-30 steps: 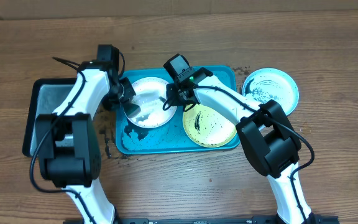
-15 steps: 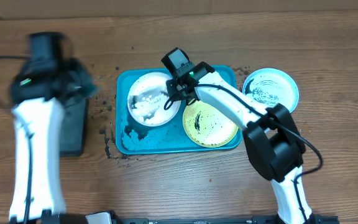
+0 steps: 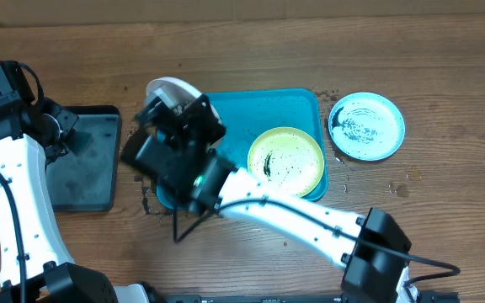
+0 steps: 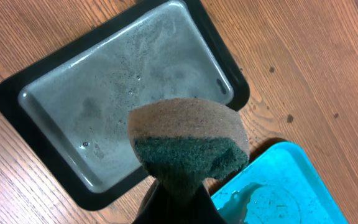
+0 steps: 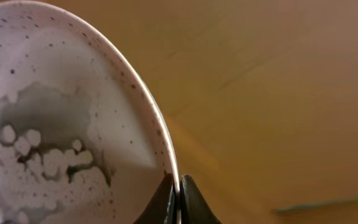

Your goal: Clean dirty plates on tray and stack at the side

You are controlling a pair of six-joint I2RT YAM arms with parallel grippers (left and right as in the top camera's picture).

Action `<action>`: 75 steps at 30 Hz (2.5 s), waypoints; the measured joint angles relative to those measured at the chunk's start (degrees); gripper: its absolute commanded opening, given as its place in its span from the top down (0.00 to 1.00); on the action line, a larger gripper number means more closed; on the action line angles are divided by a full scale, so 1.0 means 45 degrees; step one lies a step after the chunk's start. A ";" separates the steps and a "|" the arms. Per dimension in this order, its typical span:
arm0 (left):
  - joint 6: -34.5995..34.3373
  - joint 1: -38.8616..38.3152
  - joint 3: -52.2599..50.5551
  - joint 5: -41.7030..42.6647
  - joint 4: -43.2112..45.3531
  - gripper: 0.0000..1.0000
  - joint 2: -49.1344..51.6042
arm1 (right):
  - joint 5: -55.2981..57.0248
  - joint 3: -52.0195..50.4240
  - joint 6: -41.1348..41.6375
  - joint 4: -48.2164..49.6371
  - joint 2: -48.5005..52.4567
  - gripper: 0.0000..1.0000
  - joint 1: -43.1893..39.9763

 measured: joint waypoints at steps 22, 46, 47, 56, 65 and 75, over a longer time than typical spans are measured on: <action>-0.0379 0.0185 0.0000 0.0049 -0.0238 0.96 0.0000 | 0.3075 0.0000 -0.5343 0.1360 0.0000 0.96 0.0447; -0.0379 0.0185 0.0000 0.0049 -0.0223 0.96 0.0000 | -1.3459 0.1481 0.6086 -0.7922 -0.1399 0.96 -1.0904; -0.0379 0.0185 0.0000 0.0053 -0.0219 0.96 0.0000 | -1.4013 0.1486 0.6139 -0.8544 -0.1491 0.96 -1.2099; -0.0379 0.0185 0.0000 0.0058 -0.0185 0.96 0.0000 | -1.5834 -0.0787 0.5387 -0.8869 -0.1535 0.96 -1.6451; -0.0379 0.0185 0.0000 0.0053 -0.0175 0.96 0.0000 | -1.6111 -0.3497 0.5285 -0.6897 -0.1520 0.49 -1.7325; -0.0379 0.0185 0.0000 0.0053 -0.0136 0.96 0.0000 | -1.8408 -0.3512 0.4551 -0.6747 -0.1520 0.45 -1.5727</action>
